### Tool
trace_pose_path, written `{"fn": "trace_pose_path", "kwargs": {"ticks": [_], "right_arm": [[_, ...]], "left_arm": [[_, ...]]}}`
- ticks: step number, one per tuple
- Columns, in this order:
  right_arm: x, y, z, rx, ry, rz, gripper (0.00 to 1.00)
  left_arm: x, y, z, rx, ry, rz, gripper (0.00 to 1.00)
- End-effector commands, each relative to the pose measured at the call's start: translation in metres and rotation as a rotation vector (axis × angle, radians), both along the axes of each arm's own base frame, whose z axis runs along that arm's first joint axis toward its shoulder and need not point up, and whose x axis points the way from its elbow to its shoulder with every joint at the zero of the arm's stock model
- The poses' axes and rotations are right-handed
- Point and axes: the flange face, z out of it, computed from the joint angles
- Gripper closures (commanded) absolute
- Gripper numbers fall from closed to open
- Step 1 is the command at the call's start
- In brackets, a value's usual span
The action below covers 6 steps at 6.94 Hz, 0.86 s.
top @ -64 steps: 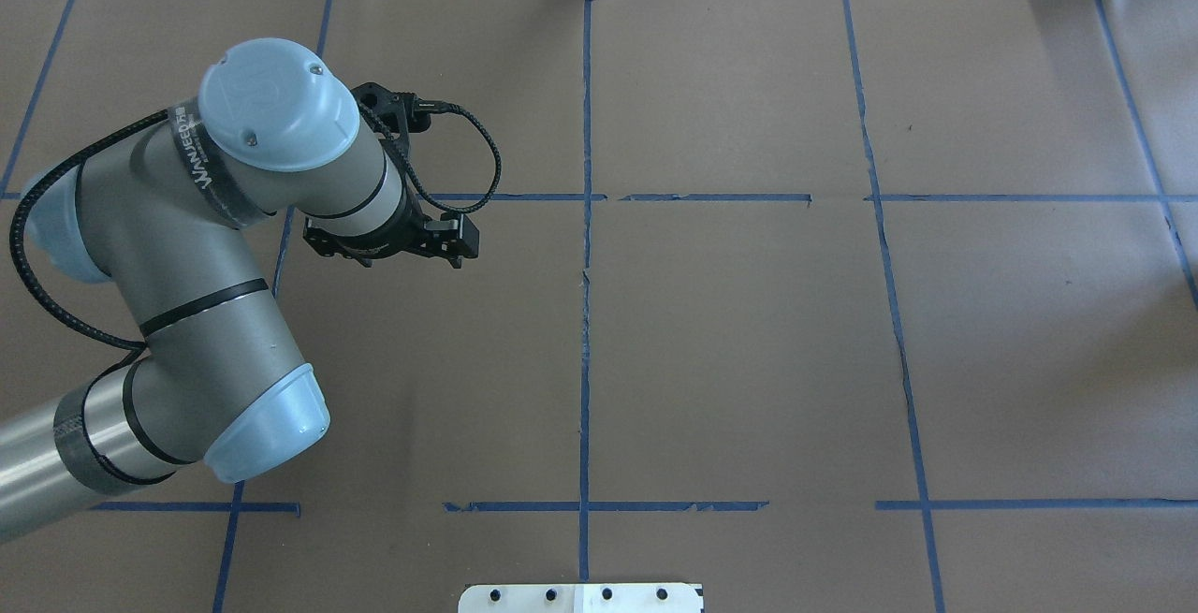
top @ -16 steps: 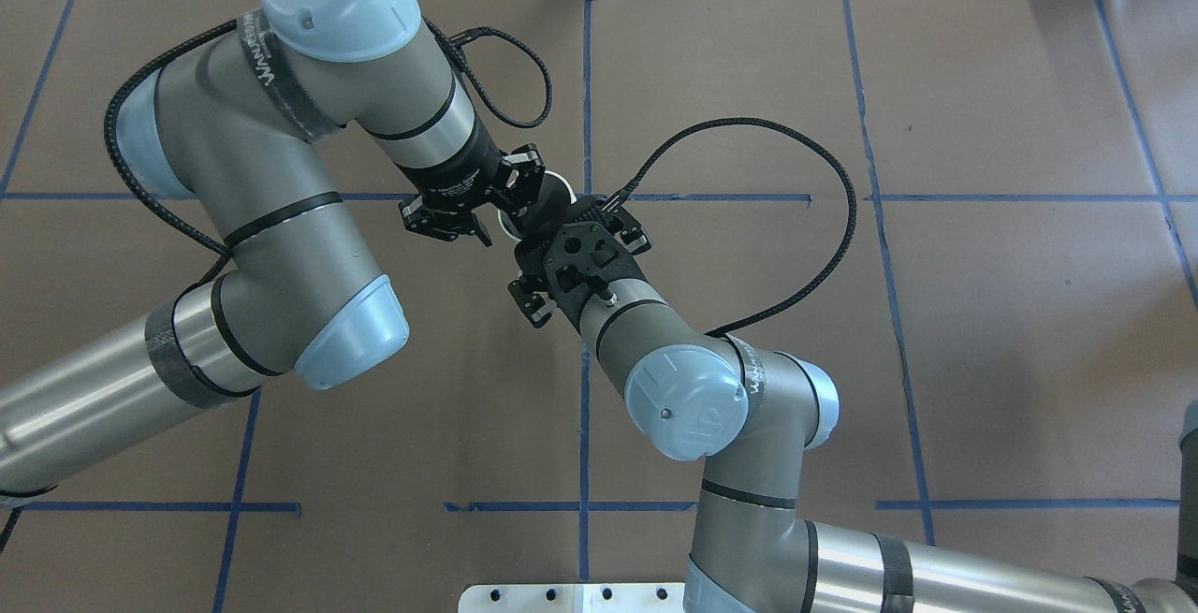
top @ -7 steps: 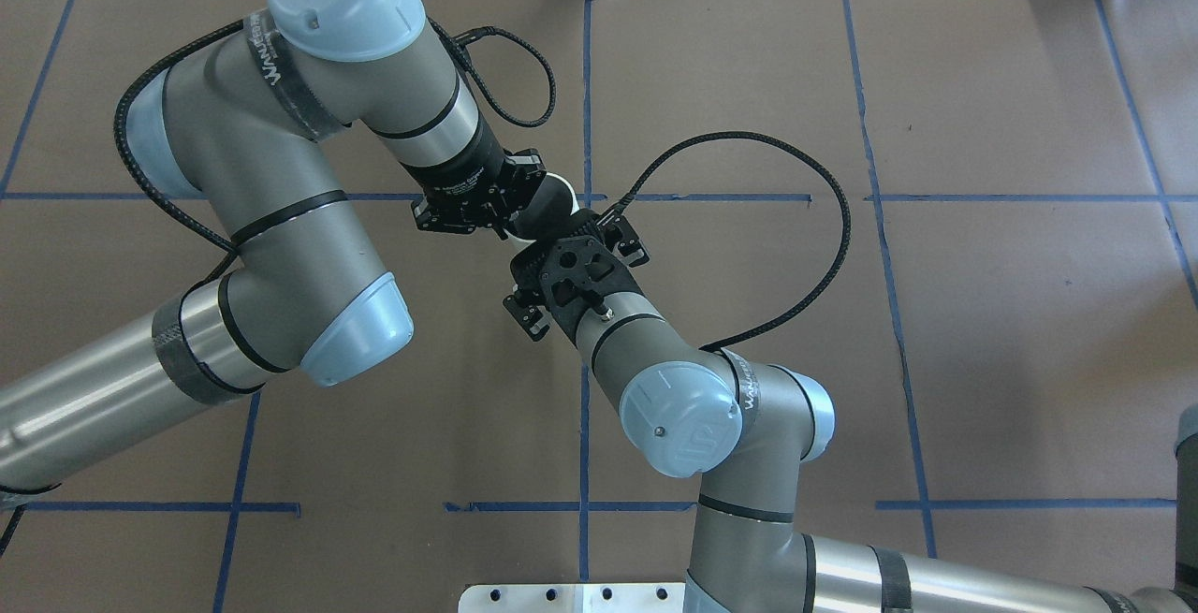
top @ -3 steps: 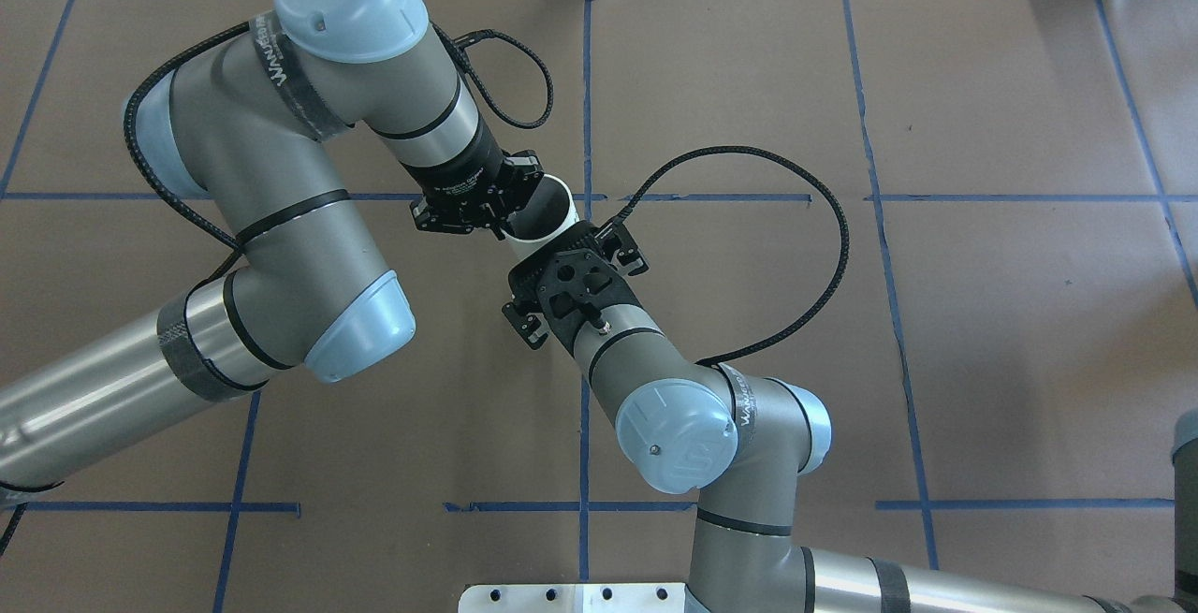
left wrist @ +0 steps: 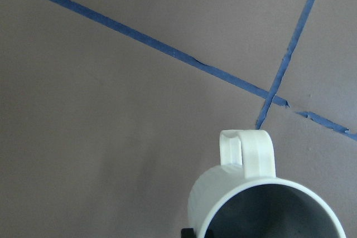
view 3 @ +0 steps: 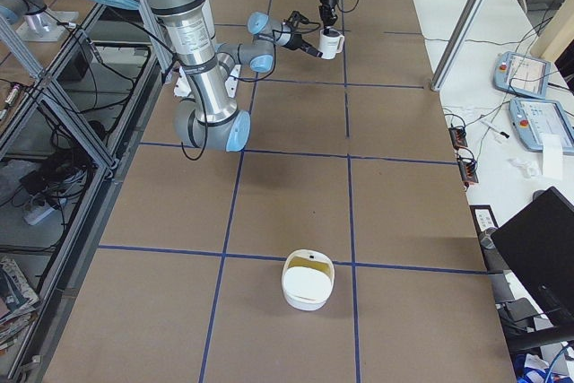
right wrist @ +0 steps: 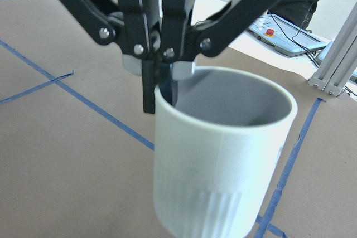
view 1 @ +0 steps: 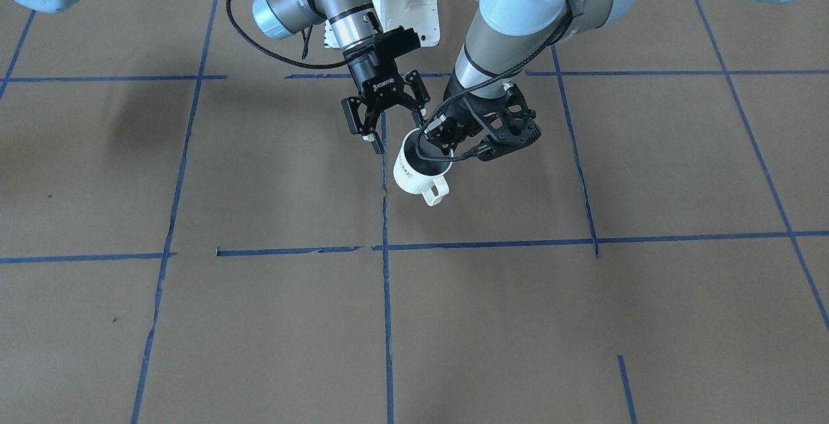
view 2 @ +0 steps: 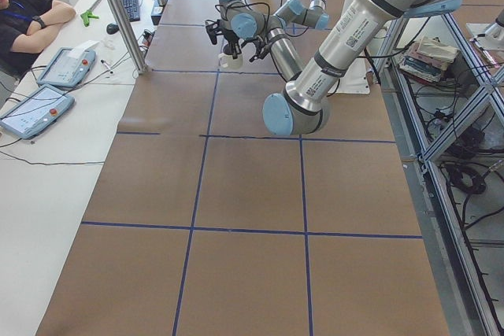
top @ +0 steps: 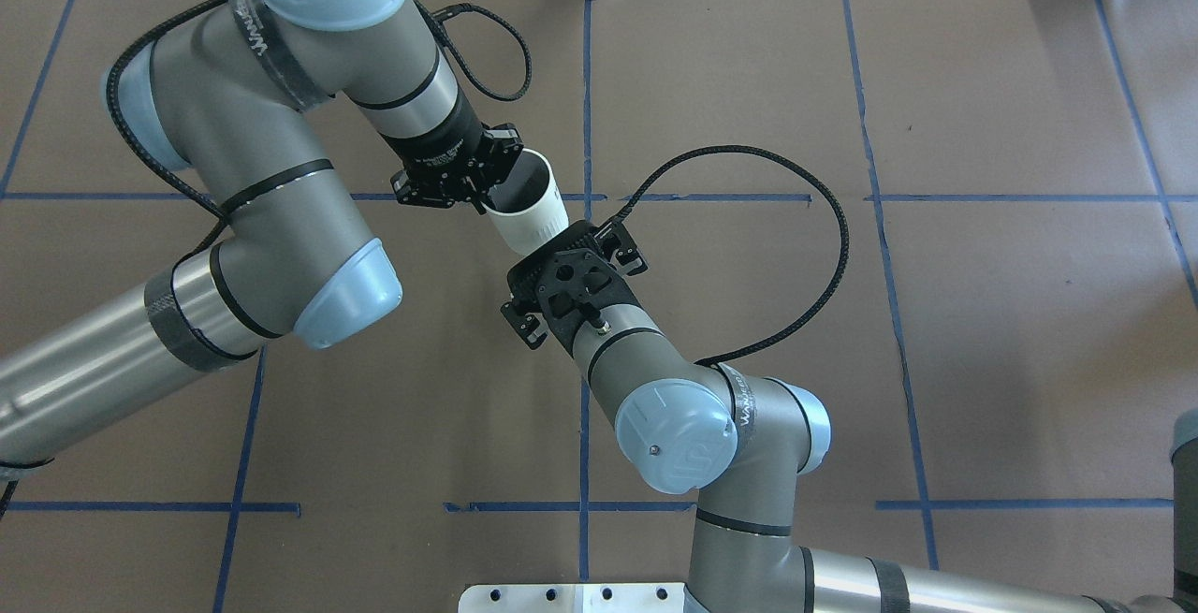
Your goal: Left arm hands cup to right arm to dump lemon
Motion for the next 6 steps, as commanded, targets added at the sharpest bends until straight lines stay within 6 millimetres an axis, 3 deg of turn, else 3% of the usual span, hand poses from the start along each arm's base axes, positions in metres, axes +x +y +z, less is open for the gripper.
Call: {"fn": "trace_pose_path", "kwargs": {"ticks": [1, 3, 4, 5, 6], "right_arm": [[-0.001, 0.001, 0.0, -0.001, -0.004, -0.002, 0.01], [0.014, 0.004, -0.019, -0.001, -0.057, 0.001, 0.0], [0.017, 0.0, -0.019, -0.006, -0.051, -0.002, 0.0], [0.02, -0.007, -0.01, -0.026, -0.043, -0.028, 0.0], [0.032, -0.035, 0.004, -0.113, -0.025, -0.07, 0.0]], "left_arm": [[-0.054, -0.037, 0.017, 0.001, 0.012, 0.027, 1.0], [-0.083, -0.043, 0.095, 0.066, -0.052, 0.119, 1.0], [-0.111, -0.047, 0.125, 0.119, -0.076, 0.149, 1.0], [-0.134, -0.054, 0.144, 0.173, -0.098, 0.185, 1.0], [-0.172, -0.058, 0.158, 0.212, -0.133, 0.212, 1.0]]}}
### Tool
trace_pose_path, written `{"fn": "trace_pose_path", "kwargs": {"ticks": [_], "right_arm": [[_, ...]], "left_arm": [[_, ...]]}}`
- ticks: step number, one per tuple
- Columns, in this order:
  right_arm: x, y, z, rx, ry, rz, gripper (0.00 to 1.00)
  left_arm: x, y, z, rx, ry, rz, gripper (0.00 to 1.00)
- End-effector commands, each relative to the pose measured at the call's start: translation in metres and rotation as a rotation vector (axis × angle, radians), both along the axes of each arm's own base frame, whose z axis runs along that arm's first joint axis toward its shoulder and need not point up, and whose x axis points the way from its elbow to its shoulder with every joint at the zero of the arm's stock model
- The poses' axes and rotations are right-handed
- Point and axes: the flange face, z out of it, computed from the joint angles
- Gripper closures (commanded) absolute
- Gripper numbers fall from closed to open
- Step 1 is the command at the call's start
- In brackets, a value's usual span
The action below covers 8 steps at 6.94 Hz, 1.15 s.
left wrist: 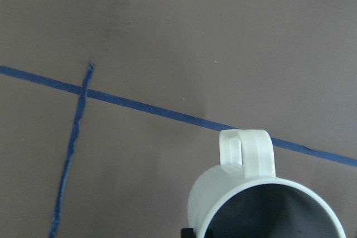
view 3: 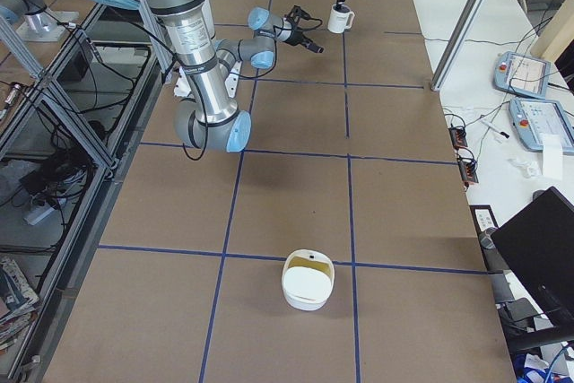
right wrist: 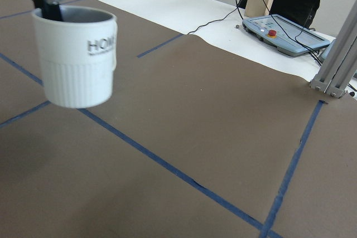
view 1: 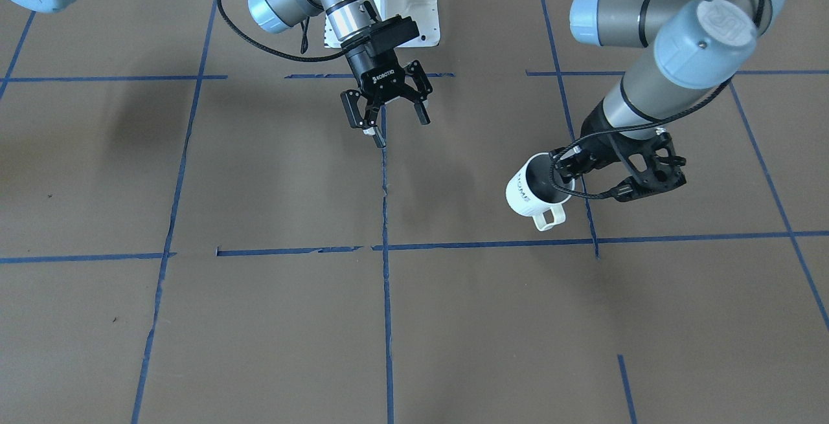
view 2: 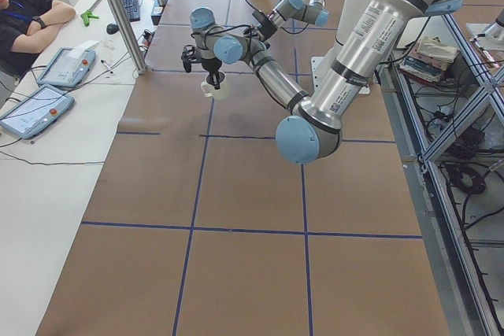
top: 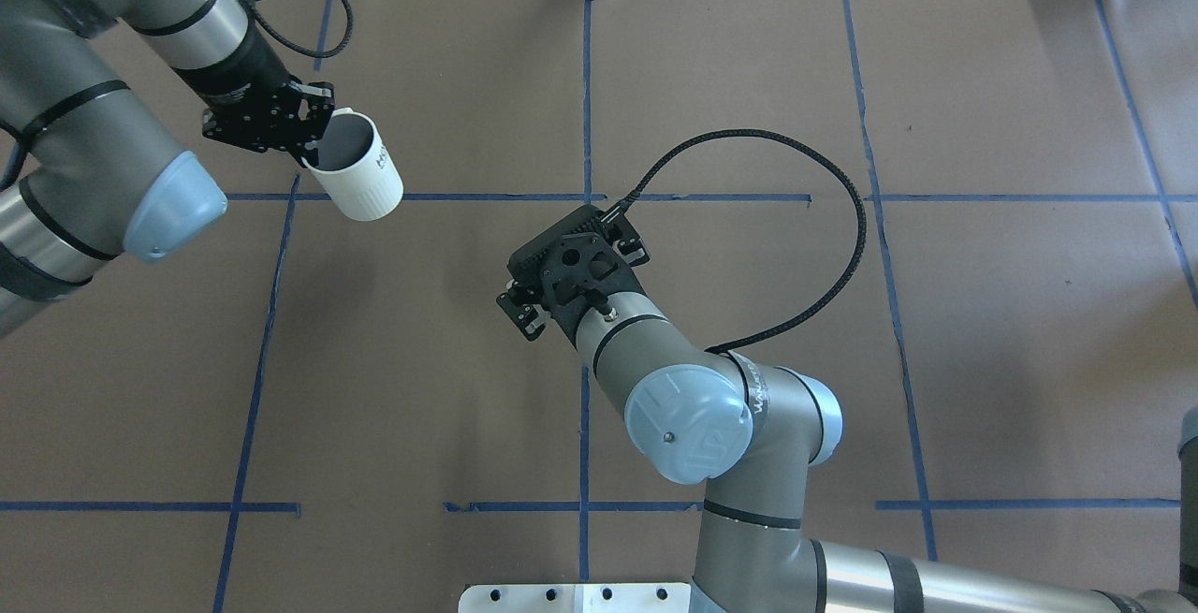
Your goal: Left arm hands cup to right arm to dump lemon
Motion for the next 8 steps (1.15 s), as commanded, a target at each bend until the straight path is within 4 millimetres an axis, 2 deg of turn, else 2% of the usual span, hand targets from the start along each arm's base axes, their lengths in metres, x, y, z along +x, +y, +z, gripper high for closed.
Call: {"fn": "trace_pose_path", "kwargs": {"ticks": [1, 2, 3, 4, 5, 6, 7, 8], "right_arm": [[0.032, -0.058, 0.022, -0.17, 0.048, -0.098, 0.0], [0.071, -0.103, 0.035, -0.309, 0.13, -0.165, 0.0], [0.111, -0.136, 0.052, -0.487, 0.21, -0.228, 0.0], [0.157, -0.159, 0.059, -0.563, 0.201, -0.229, 0.0], [0.209, -0.189, 0.088, -0.623, 0.201, -0.265, 0.0], [0.25, -0.21, 0.107, -0.583, 0.247, -0.286, 0.0], [0.296, -0.228, 0.134, -0.654, 0.239, -0.252, 0.0], [0.342, -0.234, 0.174, -0.645, 0.27, -0.303, 0.0]], "left_arm": [[-0.067, 0.012, 0.05, 0.092, -0.06, 0.084, 1.0], [-0.093, 0.027, 0.077, 0.124, -0.075, 0.115, 1.0], [-0.11, 0.051, 0.106, 0.15, -0.087, 0.166, 1.0], [-0.119, 0.067, 0.114, 0.152, -0.089, 0.172, 1.0], [-0.128, 0.081, 0.139, 0.183, -0.087, 0.196, 1.0], [-0.135, 0.095, 0.166, 0.207, -0.079, 0.207, 1.0], [-0.141, 0.106, 0.182, 0.209, -0.076, 0.2, 1.0], [-0.143, 0.109, 0.189, 0.203, -0.078, 0.196, 1.0]]}}
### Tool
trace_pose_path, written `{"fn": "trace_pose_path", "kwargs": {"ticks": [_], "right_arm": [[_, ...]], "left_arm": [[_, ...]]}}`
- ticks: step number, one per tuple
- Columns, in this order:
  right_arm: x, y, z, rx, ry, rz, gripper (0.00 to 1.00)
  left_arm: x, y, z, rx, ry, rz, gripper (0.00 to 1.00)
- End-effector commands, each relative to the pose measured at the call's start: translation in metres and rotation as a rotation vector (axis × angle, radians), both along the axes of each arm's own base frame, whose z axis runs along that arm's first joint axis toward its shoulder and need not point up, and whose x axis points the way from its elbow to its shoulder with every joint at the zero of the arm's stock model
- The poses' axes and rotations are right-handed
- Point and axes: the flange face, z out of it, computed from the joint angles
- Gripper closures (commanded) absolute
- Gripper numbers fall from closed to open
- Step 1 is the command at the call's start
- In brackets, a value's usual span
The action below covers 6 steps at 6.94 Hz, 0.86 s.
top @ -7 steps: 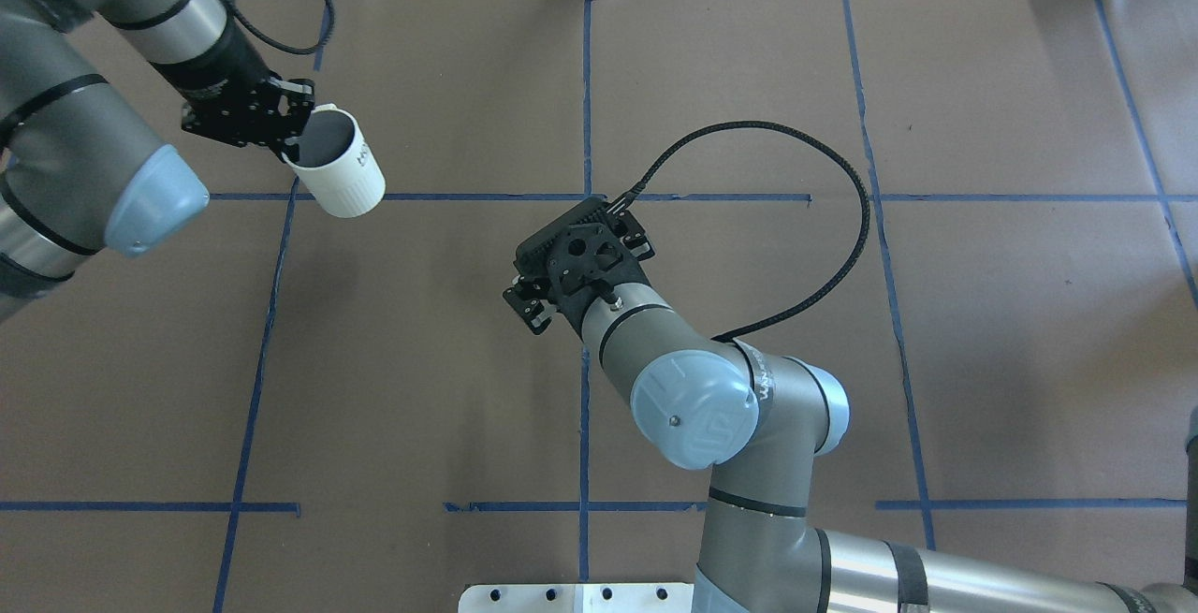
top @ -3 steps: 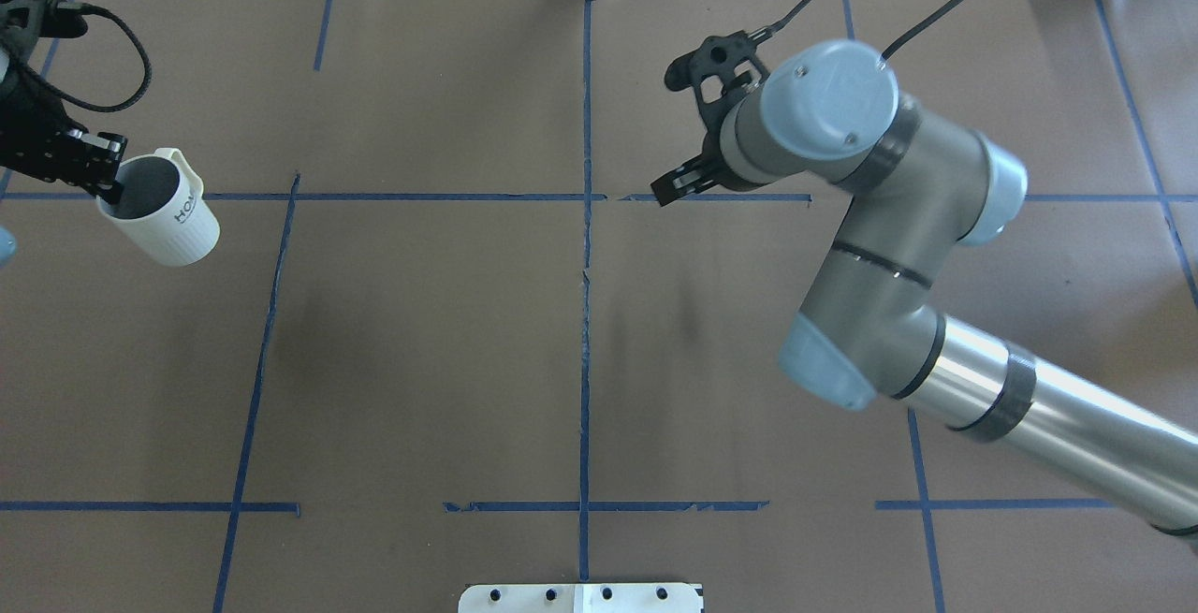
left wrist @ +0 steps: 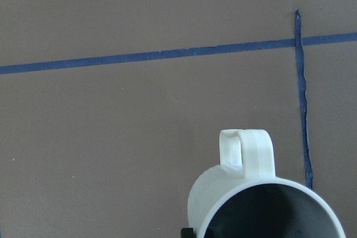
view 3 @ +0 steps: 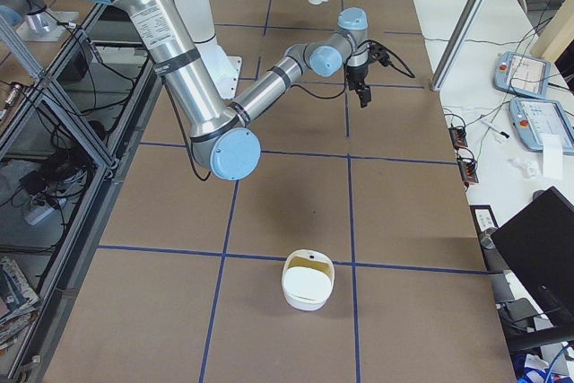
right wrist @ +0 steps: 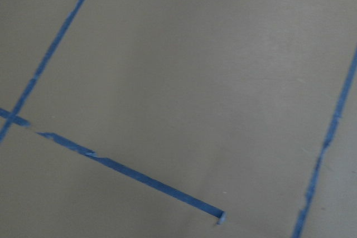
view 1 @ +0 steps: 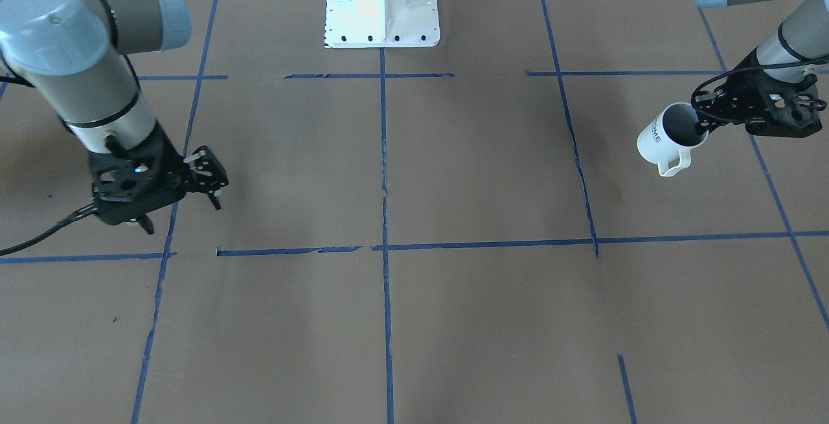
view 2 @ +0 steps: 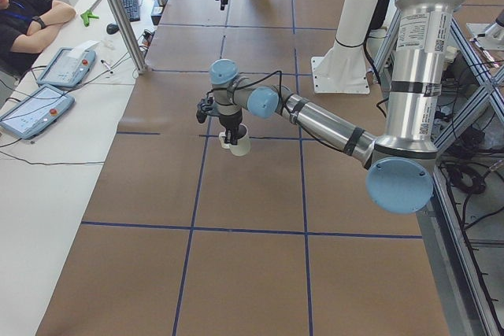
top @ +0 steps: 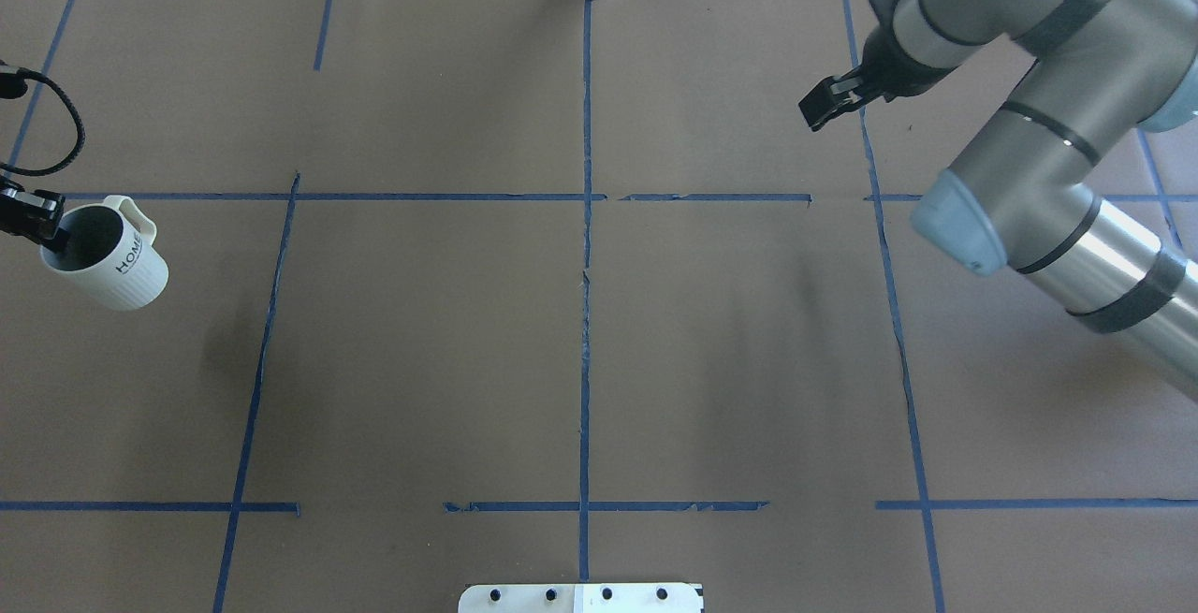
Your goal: Left arm hands cup to right arm to dump lemon
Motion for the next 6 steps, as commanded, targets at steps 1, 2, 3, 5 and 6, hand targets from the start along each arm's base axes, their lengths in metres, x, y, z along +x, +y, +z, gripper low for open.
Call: {"fn": "trace_pose_path", "kwargs": {"ticks": [1, 2, 3, 5, 6], "right_arm": [[0.111, -0.013, 0.078, -0.017, 0.002, -0.079, 0.0], [0.158, -0.003, 0.112, -0.073, -0.041, -0.067, 0.0], [0.191, 0.005, 0.14, -0.11, -0.051, -0.046, 0.0], [0.228, 0.014, 0.162, -0.103, -0.039, -0.047, 0.0], [0.232, 0.019, 0.17, -0.108, -0.035, -0.049, 0.0]], "left_arm": [[-0.003, 0.006, 0.026, -0.021, -0.01, -0.005, 1.0], [-0.002, 0.004, 0.036, -0.019, -0.008, -0.006, 1.0], [-0.001, 0.0, 0.048, -0.026, -0.012, -0.02, 1.0], [0.004, -0.011, 0.074, -0.005, 0.027, -0.095, 1.0], [0.004, -0.012, 0.08, -0.009, 0.027, -0.101, 1.0]]}}
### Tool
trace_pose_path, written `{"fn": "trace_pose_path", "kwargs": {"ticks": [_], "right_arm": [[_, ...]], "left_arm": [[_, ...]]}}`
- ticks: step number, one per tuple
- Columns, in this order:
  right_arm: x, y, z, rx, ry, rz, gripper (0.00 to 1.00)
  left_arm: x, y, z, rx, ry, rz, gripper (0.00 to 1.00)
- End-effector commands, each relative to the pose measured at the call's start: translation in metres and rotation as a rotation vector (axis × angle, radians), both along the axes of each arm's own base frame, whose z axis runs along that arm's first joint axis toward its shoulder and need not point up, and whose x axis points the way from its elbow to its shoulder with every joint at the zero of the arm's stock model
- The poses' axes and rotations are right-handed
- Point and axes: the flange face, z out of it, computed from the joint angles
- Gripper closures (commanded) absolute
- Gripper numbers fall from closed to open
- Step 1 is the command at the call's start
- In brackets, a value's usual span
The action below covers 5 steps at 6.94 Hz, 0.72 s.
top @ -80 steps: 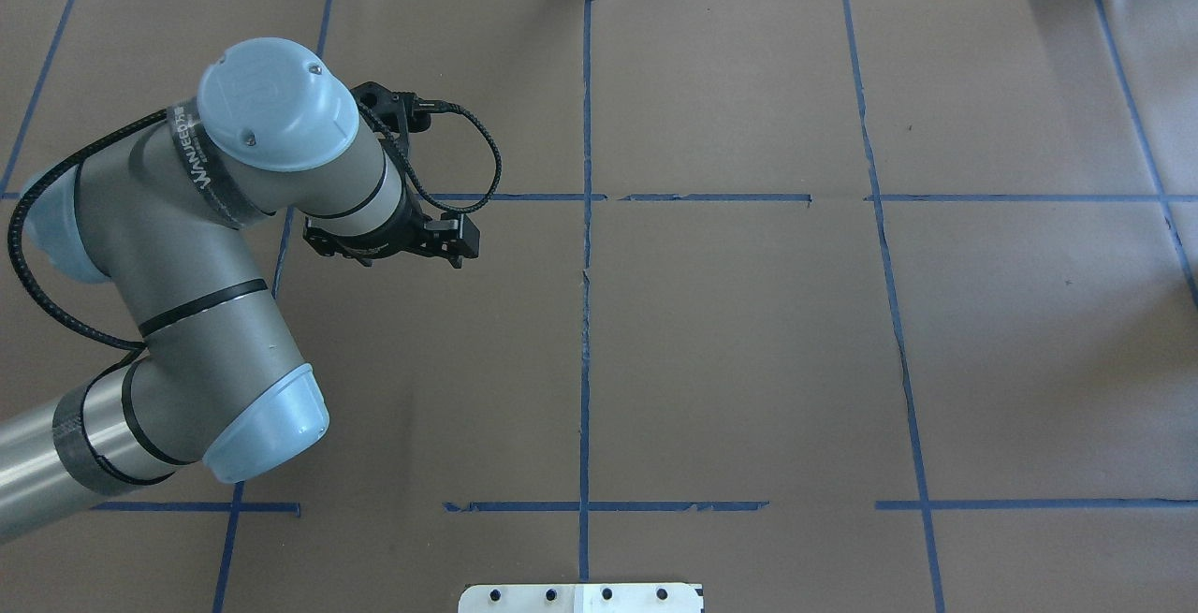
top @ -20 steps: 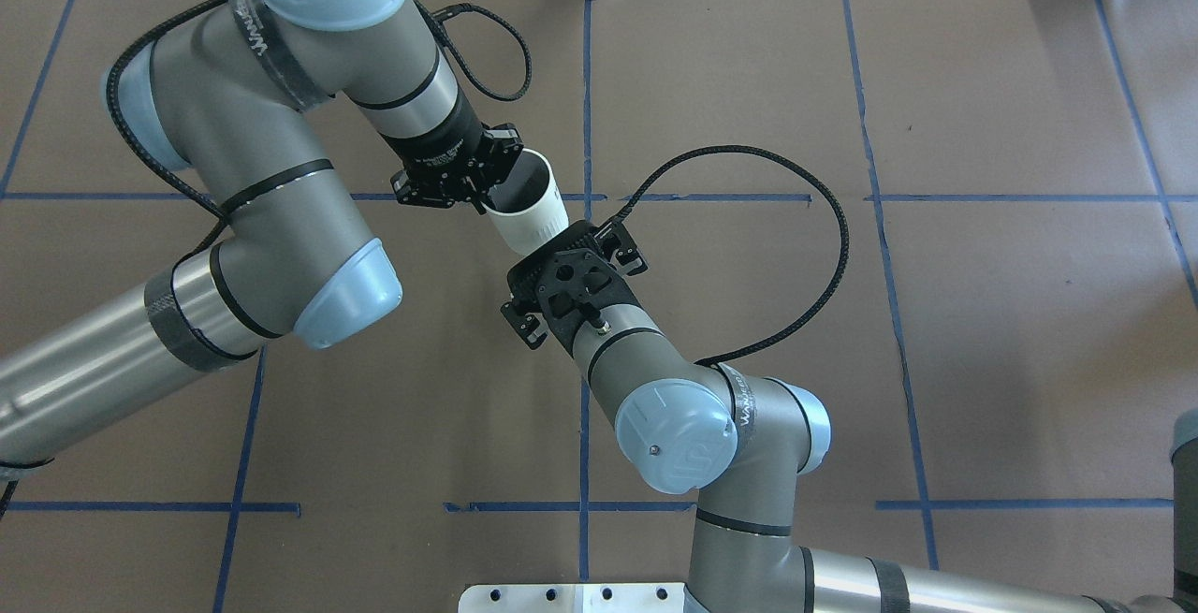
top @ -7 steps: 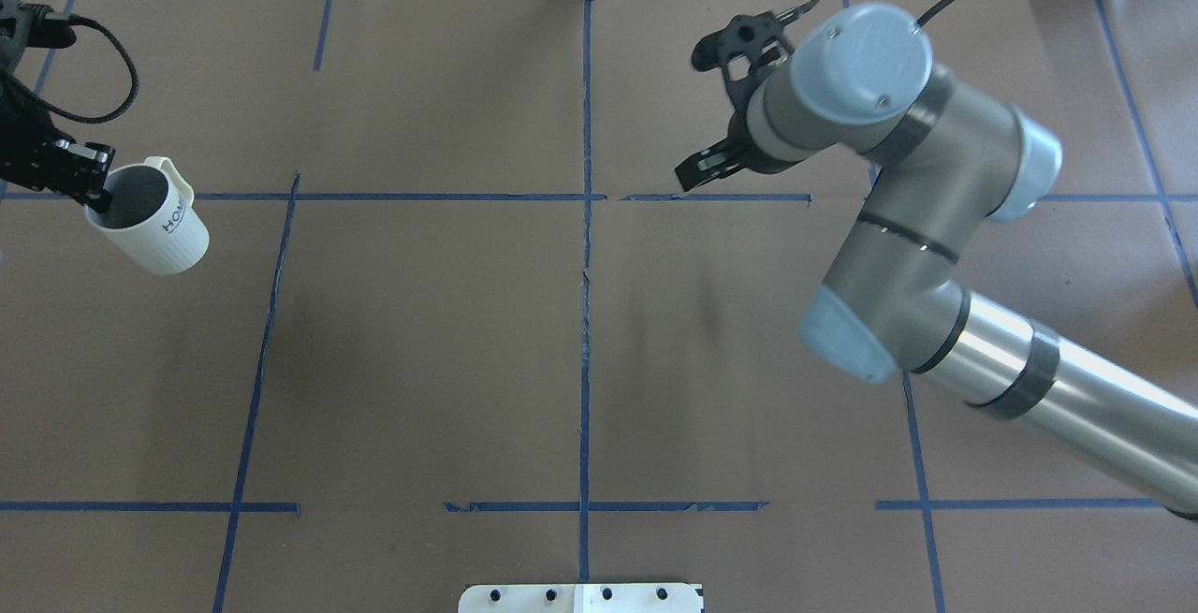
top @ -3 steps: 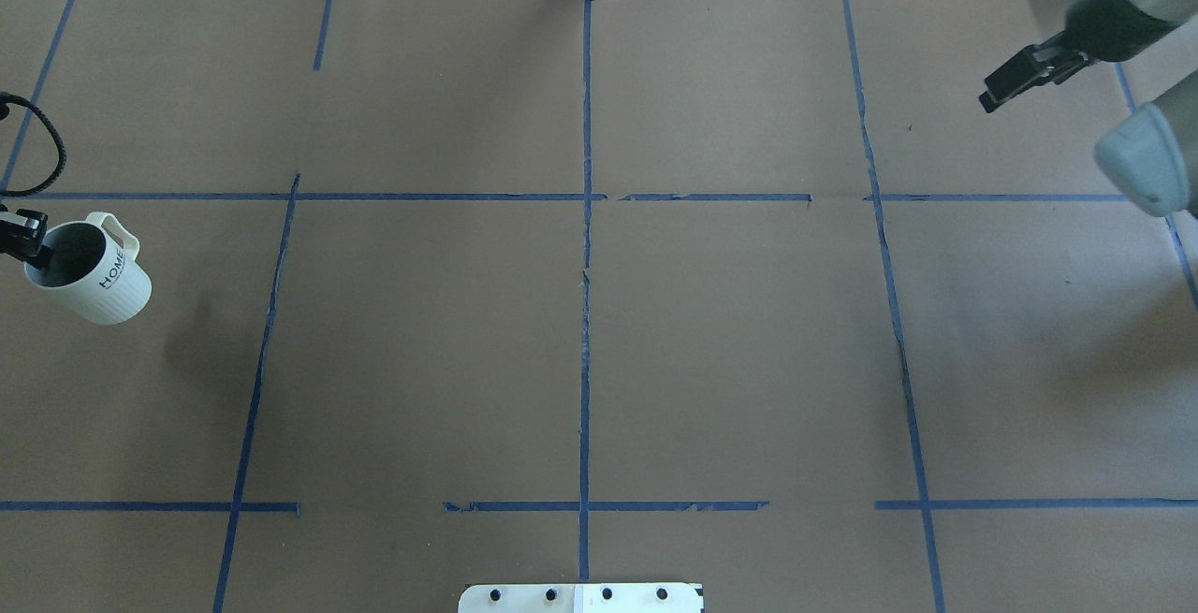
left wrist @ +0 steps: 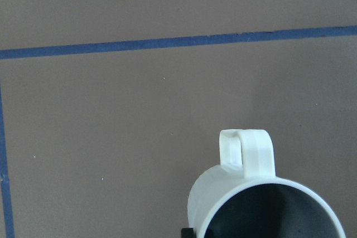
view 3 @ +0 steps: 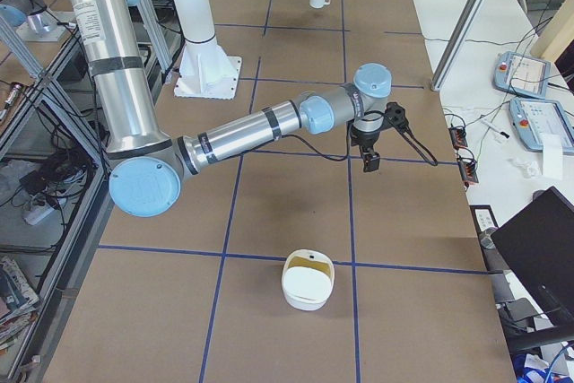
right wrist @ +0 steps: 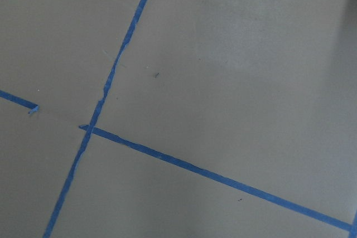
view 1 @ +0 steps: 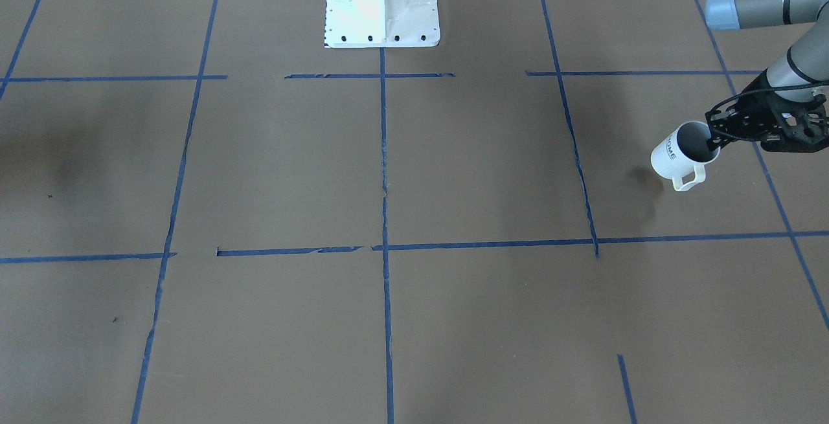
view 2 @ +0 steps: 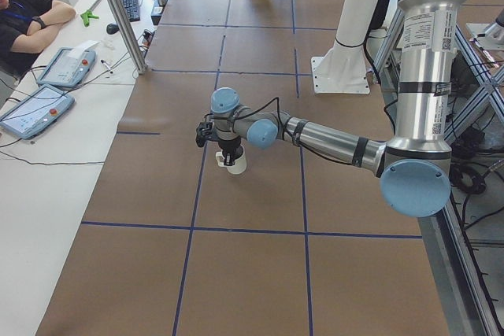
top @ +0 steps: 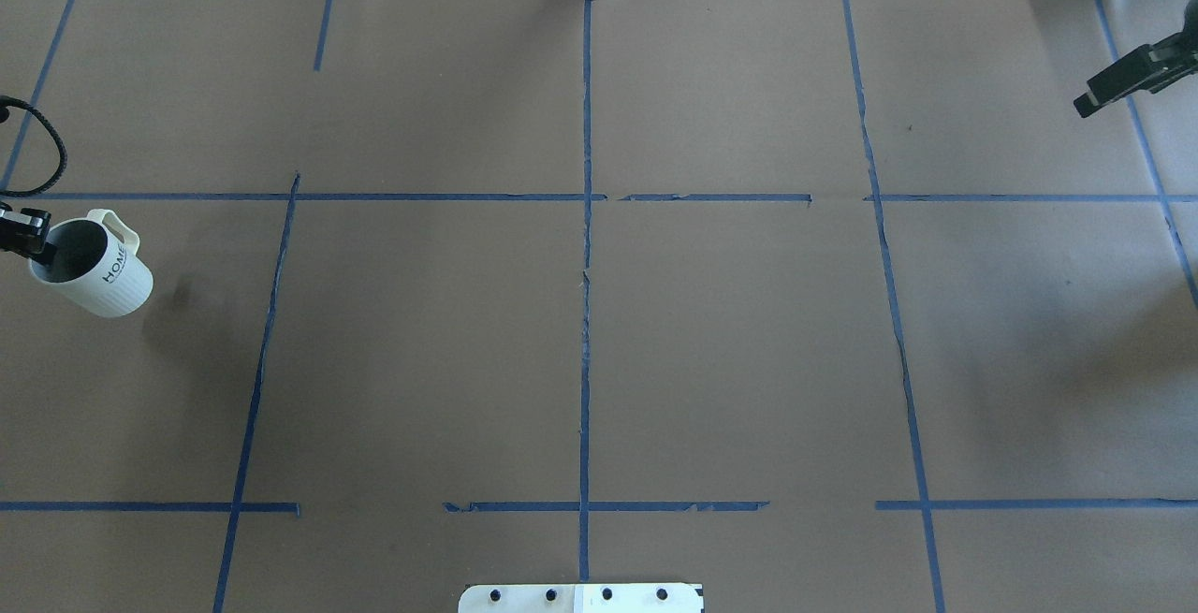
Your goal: Left arm hands cup to right arm to dump lemon
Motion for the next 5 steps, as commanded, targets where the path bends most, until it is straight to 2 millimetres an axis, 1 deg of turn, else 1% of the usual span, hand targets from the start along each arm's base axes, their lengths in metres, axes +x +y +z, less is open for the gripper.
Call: {"fn": "trace_pose_path", "kwargs": {"ticks": [1, 2, 3, 4, 5], "right_arm": [[0.015, 0.01, 0.021, -0.008, 0.009, -0.008, 0.0], [0.016, 0.014, 0.027, -0.014, 0.012, -0.013, 0.0], [0.018, 0.015, 0.028, -0.016, 0.013, -0.01, 0.0], [0.018, 0.016, 0.031, -0.011, 0.015, -0.02, 0.0], [0.022, 0.018, 0.037, -0.004, 0.019, -0.029, 0.0]], "left_arm": [[0.001, -0.003, 0.013, -0.001, 0.009, -0.018, 0.98], [0.002, -0.003, 0.015, 0.0, 0.003, -0.018, 0.98], [0.003, -0.004, 0.017, 0.0, -0.003, -0.017, 0.96], [0.004, -0.004, 0.02, -0.002, -0.007, -0.015, 0.91], [0.005, -0.005, 0.023, 0.006, -0.004, -0.013, 0.74]]}}
